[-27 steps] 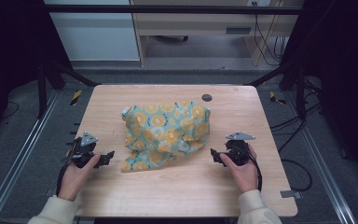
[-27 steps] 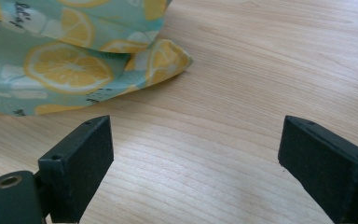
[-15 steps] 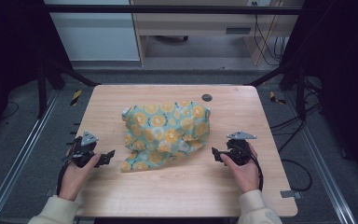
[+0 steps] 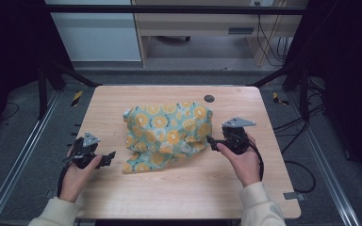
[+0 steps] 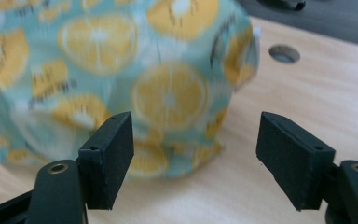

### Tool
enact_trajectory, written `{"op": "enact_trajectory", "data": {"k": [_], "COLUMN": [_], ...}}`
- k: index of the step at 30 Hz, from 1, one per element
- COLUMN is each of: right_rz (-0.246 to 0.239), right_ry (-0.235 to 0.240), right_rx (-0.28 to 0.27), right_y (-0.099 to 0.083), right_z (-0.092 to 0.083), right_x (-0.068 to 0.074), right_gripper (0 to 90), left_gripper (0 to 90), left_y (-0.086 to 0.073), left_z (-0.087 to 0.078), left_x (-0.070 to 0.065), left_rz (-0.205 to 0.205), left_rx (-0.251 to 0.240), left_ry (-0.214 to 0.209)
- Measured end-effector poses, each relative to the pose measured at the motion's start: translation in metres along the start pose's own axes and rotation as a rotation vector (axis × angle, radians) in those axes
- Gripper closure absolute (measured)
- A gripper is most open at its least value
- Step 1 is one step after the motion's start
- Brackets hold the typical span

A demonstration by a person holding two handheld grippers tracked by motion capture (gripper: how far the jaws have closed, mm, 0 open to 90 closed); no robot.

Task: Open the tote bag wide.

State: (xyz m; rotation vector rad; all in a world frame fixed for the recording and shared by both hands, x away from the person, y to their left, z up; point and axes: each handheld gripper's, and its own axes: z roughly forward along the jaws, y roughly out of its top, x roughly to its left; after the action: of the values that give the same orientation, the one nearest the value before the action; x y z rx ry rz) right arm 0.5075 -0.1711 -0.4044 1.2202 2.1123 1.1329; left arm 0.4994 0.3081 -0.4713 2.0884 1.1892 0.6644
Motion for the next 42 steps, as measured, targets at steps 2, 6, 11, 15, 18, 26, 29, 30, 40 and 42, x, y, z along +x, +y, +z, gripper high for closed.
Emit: {"op": "enact_trajectory", "data": {"k": [2, 6, 11, 15, 18, 26, 29, 30, 40, 42], "right_rz": [-0.003, -0.078, -0.081, -0.053, -0.049, -0.063, -0.064, -0.069, -0.066, -0.069], "right_ry": [0.011, -0.056, -0.037, -0.004, 0.002, 0.046, 0.058, 0.069, 0.126, 0.134], "right_rx": [-0.005, 0.036, 0.062, 0.087, 0.094, 0.209, 0.204, 0.204, 0.112, 0.081], "right_y": [0.015, 0.046, 0.08, 0.098, 0.106, 0.107, 0.105, 0.104, 0.109, 0.111], "right_z": [0.003, 0.012, 0.031, 0.05, 0.06, 0.083, 0.081, 0.08, 0.055, 0.048], "right_x": [-0.001, 0.003, 0.005, 0.003, 0.001, 0.004, 0.004, 0.004, 0.008, 0.01], "right_gripper": [26.3, 22.1, 22.3, 23.1, 24.5, 51.3, 67.8, 72.7, 90.0, 90.0], "left_gripper": [8.1, 8.1, 8.1, 8.1, 8.1, 8.1, 8.1, 8.2, 8.3, 8.4], "left_y": [0.0, 0.0, 0.002, 0.001, 0.001, 0.002, 0.002, 0.002, 0.003, 0.004], "left_z": [0.0, 0.001, 0.001, 0.0, -0.001, -0.001, -0.001, -0.001, 0.001, 0.001], "left_x": [0.0, -0.002, -0.002, 0.0, 0.001, 0.002, 0.002, 0.002, -0.001, -0.001], "left_rz": [0.002, 0.011, 0.022, 0.015, 0.014, 0.015, 0.017, 0.015, 0.019, 0.019], "left_rx": [0.004, 0.009, 0.01, 0.008, 0.004, 0.003, 0.004, 0.004, 0.008, 0.007], "left_ry": [0.0, 0.0, 0.006, 0.004, 0.006, 0.011, 0.015, 0.016, 0.016, 0.014]}}
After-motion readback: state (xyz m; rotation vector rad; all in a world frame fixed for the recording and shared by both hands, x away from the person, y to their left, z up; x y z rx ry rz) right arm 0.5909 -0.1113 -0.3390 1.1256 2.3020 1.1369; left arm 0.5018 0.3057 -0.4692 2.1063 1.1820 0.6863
